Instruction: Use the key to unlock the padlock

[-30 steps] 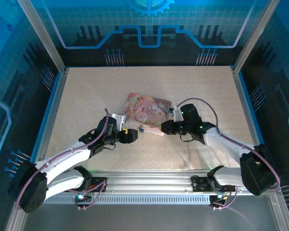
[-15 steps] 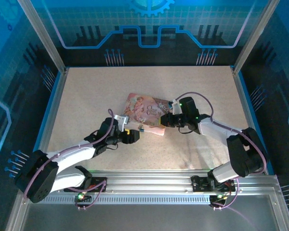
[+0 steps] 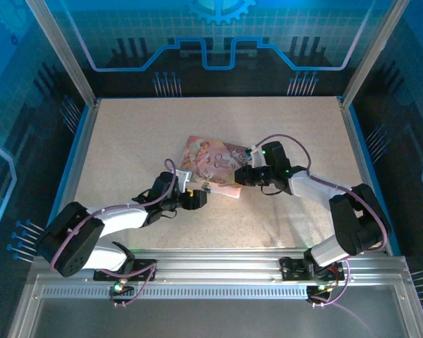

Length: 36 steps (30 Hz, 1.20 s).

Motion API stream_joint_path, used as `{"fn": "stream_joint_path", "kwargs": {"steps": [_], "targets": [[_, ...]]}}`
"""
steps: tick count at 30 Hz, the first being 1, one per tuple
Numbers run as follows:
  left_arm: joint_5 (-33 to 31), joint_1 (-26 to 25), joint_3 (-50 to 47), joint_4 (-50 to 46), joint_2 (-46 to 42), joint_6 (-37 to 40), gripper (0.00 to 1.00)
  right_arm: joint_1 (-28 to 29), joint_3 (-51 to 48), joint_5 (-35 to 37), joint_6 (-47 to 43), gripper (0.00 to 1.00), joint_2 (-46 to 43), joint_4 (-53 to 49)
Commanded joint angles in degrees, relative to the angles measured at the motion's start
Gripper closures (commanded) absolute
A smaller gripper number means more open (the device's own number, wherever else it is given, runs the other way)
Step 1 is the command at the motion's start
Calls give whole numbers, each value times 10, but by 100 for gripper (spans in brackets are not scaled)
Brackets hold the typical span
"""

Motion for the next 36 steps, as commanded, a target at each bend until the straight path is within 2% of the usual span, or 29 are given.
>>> {"fn": "stream_joint_path", "kwargs": {"steps": [1,18,36], "targets": [[9,4,-2,43,20,12,30,-6,-15,16,-16,93,6,-53],[7,3,13,165,119,-19,38,-6,-25,17,-21,93,-6,-54],[8,-20,37,195,161,-44,45,-5,-35,18,-16,93,-3,-42]]}}
